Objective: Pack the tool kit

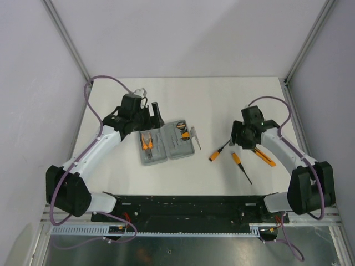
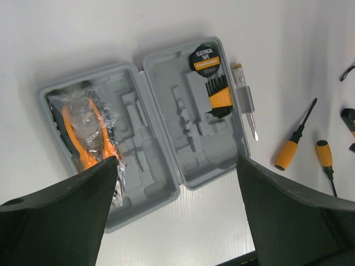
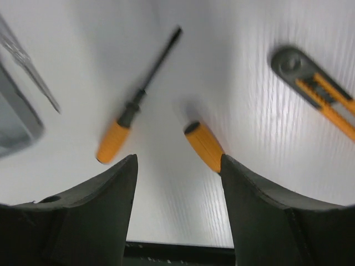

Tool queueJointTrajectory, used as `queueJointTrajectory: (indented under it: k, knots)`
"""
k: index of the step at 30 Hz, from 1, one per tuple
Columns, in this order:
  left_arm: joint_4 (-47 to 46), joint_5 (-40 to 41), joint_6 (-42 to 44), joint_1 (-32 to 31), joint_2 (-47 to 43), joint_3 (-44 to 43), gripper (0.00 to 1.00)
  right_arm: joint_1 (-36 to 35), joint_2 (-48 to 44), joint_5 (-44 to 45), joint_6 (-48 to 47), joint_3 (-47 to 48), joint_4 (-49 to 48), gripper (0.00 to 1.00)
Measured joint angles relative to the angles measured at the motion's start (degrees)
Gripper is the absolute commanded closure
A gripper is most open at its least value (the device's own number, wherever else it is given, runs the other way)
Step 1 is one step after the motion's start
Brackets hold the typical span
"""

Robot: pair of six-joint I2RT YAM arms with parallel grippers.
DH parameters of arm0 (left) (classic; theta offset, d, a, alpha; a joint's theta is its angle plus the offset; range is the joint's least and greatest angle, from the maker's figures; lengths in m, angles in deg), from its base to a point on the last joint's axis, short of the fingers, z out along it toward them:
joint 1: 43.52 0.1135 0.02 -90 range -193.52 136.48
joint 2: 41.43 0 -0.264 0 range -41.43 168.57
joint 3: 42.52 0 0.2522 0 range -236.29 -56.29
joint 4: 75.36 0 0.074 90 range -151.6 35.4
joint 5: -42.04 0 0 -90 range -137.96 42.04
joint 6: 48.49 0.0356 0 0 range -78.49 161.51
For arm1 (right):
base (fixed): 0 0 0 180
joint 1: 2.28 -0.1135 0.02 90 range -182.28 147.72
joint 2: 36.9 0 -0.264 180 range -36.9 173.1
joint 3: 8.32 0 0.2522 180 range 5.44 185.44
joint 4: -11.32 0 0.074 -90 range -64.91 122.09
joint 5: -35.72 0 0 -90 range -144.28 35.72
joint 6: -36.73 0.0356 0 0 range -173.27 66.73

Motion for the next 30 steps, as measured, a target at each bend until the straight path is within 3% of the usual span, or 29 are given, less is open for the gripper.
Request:
queueJointTrajectory:
  k: [8,18,30]
  knots:
    - [-1.95,-0.96,0.48,-0.35,0.02,1.11,0.08,0.59,-4.94,-1.03,-0.11,-9.01,3.1,0.34]
    - [-2.43,-0.74,1.88,-0.35,0.02,1.25,0.08,2.67,5.44,-3.52,0.31,-9.07,0.85,0.42]
    - [-2.73,0.09,2.71,-0.35,-0.83,4.61,0.08,-3.43,8.26,1.29,2.82,-9.05,0.24,0.91]
